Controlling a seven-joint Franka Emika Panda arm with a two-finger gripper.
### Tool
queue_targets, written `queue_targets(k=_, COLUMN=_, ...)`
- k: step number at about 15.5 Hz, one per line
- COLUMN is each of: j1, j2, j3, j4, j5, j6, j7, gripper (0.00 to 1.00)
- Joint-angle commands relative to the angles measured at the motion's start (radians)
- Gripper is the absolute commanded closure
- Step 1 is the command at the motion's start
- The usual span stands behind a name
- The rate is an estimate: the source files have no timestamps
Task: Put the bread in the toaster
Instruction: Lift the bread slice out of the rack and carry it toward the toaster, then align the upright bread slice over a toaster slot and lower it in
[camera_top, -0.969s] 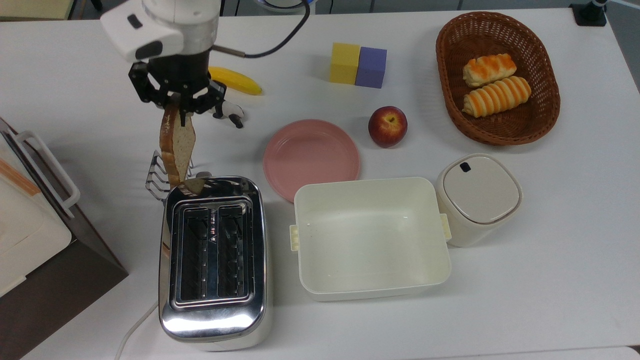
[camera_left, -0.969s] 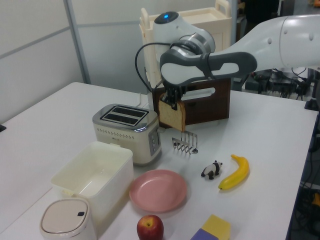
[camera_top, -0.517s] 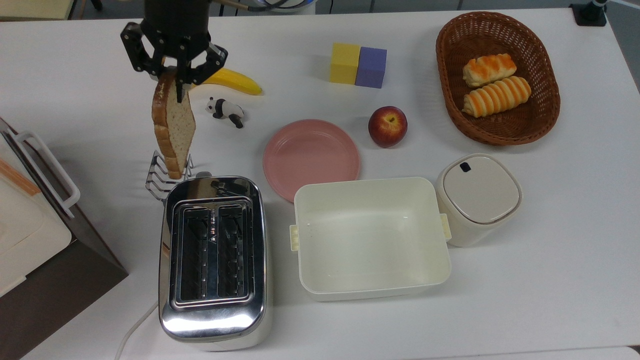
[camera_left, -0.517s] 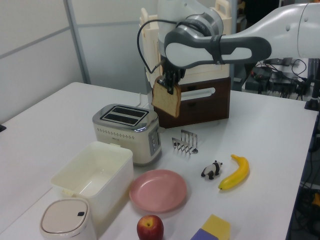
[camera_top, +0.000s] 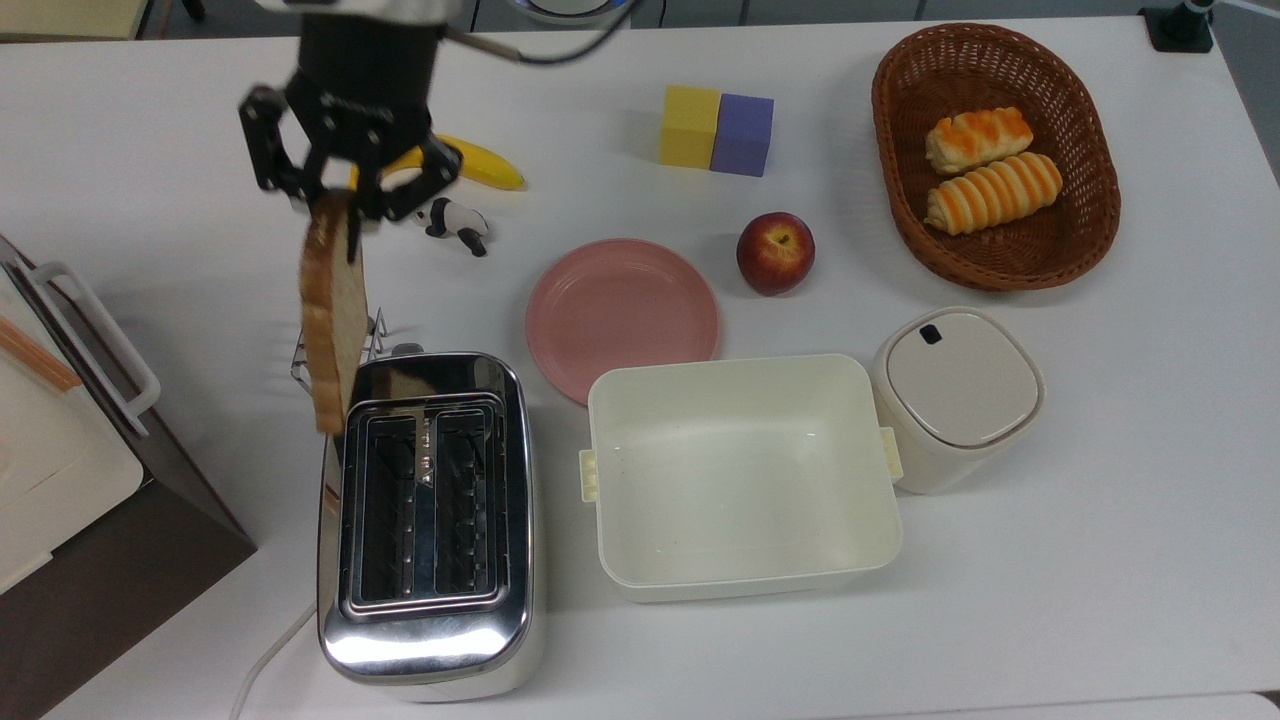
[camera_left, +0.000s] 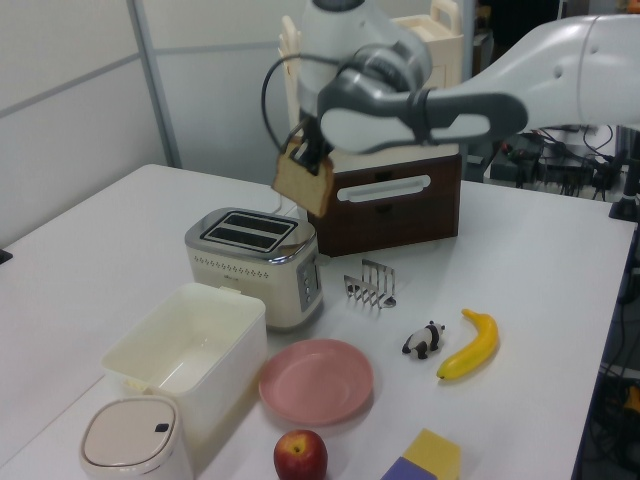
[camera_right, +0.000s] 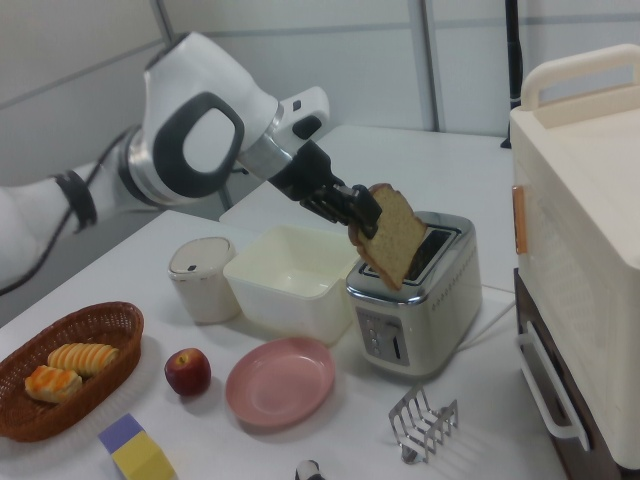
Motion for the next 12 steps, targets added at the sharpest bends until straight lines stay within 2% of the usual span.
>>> queue_targets(k=1, j1=0.012, j2=0.058, j3=0.039, j4=0.000, j5=-0.108, j6=0.090, j7=0.037, gripper=1.00)
queue_targets(k=3, j1=0.010, j2=0.066, j3=0.073, j4=0.000, j5=-0.134, j6=0.126, j7=0.040, gripper=1.00)
queue_targets(k=12, j1=0.012, j2=0.063, j3=0.084, j4=0.000, j5=-0.148, j6=0.154, j7=0.049, gripper=1.00)
